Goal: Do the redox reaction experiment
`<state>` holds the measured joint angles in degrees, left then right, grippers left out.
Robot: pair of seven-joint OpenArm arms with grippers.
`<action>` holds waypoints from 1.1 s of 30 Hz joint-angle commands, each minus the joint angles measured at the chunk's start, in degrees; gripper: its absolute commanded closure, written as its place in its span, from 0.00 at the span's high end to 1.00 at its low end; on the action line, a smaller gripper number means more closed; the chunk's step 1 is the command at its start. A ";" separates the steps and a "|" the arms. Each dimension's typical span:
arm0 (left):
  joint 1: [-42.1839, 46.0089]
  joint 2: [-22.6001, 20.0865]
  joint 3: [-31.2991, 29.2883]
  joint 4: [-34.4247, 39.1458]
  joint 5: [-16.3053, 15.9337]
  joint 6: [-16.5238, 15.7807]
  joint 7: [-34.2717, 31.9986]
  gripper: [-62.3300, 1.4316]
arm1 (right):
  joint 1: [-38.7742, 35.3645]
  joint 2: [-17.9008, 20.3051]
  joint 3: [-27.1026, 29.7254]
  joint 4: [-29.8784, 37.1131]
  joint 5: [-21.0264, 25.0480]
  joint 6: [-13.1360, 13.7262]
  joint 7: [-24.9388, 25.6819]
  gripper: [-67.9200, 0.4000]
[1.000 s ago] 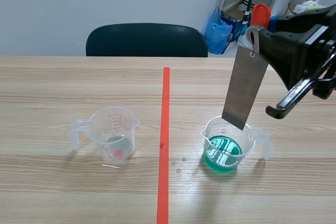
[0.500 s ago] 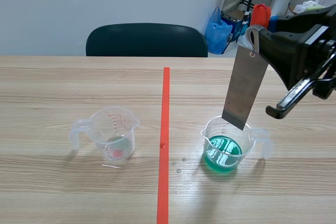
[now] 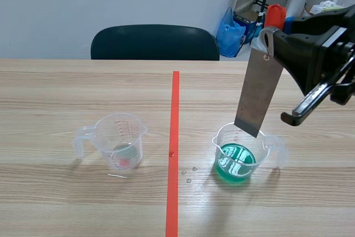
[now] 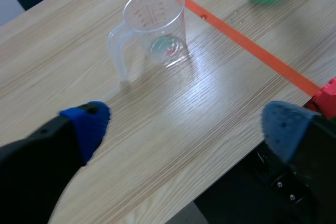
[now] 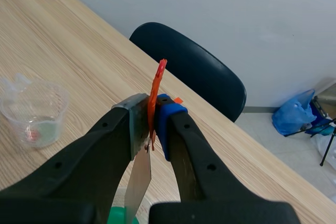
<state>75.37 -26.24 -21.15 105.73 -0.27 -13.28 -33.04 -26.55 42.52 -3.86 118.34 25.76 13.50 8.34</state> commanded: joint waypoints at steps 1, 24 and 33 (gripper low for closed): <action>0.07 -2.75 -0.09 0.70 -1.84 0.22 -0.52 0.68 | 0.66 0.15 0.57 0.81 0.35 -0.17 0.83 0.02; -49.22 -18.71 33.16 -0.02 -22.58 -2.69 27.10 0.06 | 0.66 0.15 0.57 0.81 0.20 -0.17 0.83 0.02; -75.21 -9.97 53.31 -13.11 -27.47 -2.32 38.64 0.06 | 0.66 0.15 0.57 0.81 0.17 -0.17 0.83 0.02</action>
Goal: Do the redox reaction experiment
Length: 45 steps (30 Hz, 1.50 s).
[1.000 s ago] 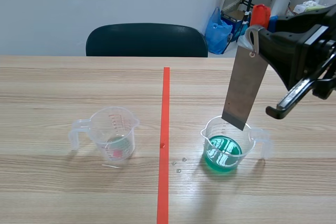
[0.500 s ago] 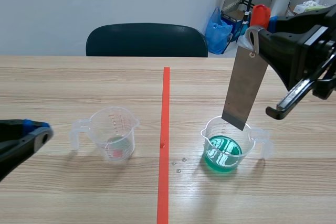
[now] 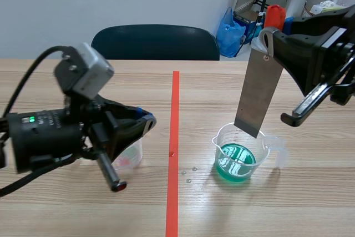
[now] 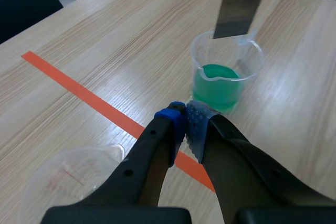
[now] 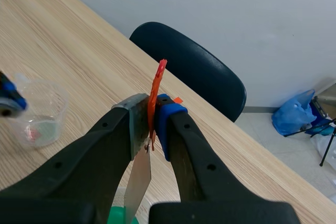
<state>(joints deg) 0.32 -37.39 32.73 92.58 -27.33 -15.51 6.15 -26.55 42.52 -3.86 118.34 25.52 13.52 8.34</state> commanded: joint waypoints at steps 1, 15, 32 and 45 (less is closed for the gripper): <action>-2.40 2.49 1.14 -1.84 -0.48 -0.09 0.15 0.06 | 0.66 0.15 0.57 0.81 0.42 -0.20 0.83 0.02; -19.45 15.63 13.09 -15.96 -5.31 -0.74 6.64 0.06 | 0.66 0.15 0.57 0.81 0.39 -0.20 0.83 0.02; -21.62 17.38 13.64 -16.50 -7.63 -4.81 8.94 0.06 | 0.66 0.15 0.57 0.81 0.22 -0.22 0.83 0.02; -21.62 17.38 13.64 -16.50 -7.63 -4.81 8.94 0.06 | 0.66 0.15 0.57 0.81 0.22 -0.22 0.83 0.02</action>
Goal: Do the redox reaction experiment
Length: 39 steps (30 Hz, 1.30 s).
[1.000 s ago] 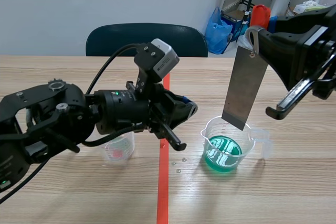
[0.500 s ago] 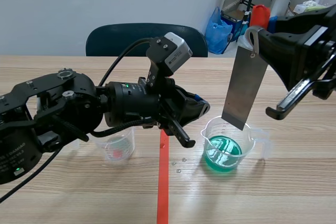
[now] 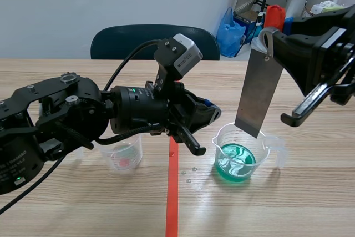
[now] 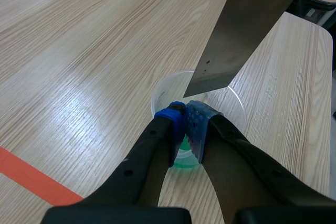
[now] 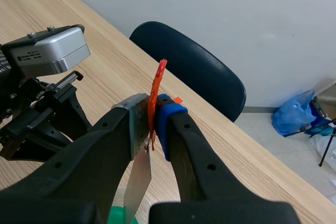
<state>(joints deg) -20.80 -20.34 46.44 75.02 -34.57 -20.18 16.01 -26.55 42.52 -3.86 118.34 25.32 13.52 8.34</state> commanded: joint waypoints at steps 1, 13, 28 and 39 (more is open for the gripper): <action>-0.50 0.33 -0.07 1.05 -0.37 -0.13 -0.92 0.06 | 0.66 0.15 0.57 0.81 0.42 -0.22 0.83 0.02; 2.99 -6.80 -5.16 1.92 0.04 -0.11 -1.90 0.07 | 0.66 0.15 0.57 0.81 0.42 -0.22 0.83 0.02; 50.95 -27.19 -44.28 16.94 2.73 -2.27 -23.32 0.07 | 0.66 0.15 0.57 0.81 0.42 -0.22 0.83 0.03; 88.19 -20.22 -62.75 17.35 21.88 -2.08 -48.30 0.07 | 0.66 0.17 0.57 0.81 0.42 -0.22 0.81 0.02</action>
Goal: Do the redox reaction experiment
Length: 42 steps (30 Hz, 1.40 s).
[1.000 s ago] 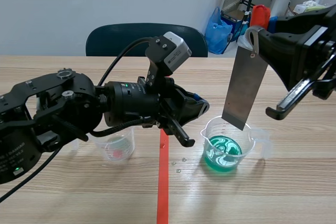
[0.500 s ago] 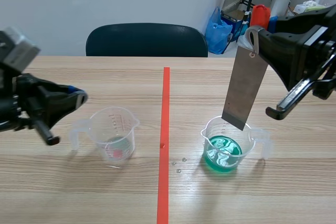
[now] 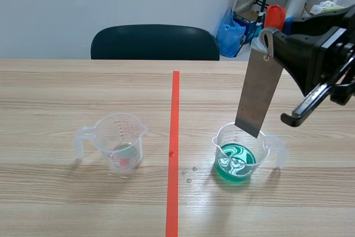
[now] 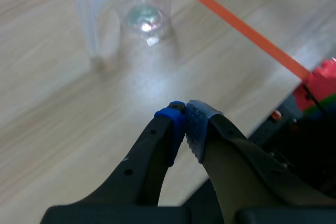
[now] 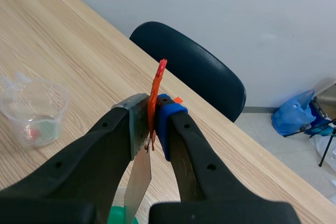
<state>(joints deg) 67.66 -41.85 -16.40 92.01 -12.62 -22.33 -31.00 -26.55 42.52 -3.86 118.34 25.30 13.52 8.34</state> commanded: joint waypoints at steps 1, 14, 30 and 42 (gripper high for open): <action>2.05 2.47 -1.22 0.35 1.64 0.31 -3.10 0.07 | 0.66 0.17 0.57 0.81 0.44 -0.22 0.81 0.02; 7.78 9.46 -8.48 -0.35 4.74 0.72 -9.05 0.91 | 0.66 0.17 0.57 0.81 0.42 -0.22 0.83 0.02; 7.78 9.44 -8.48 -0.33 3.43 0.55 -9.97 1.00 | 0.66 0.17 0.57 0.81 0.42 -0.22 0.81 0.02; 7.78 9.46 -8.48 -0.33 3.19 0.50 -9.88 1.00 | 0.66 0.17 0.57 0.81 0.42 -0.22 0.83 0.02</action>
<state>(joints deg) 75.40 -32.56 -25.12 91.31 -9.02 -21.54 -40.45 -26.55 42.52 -3.86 118.34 25.32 13.72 8.34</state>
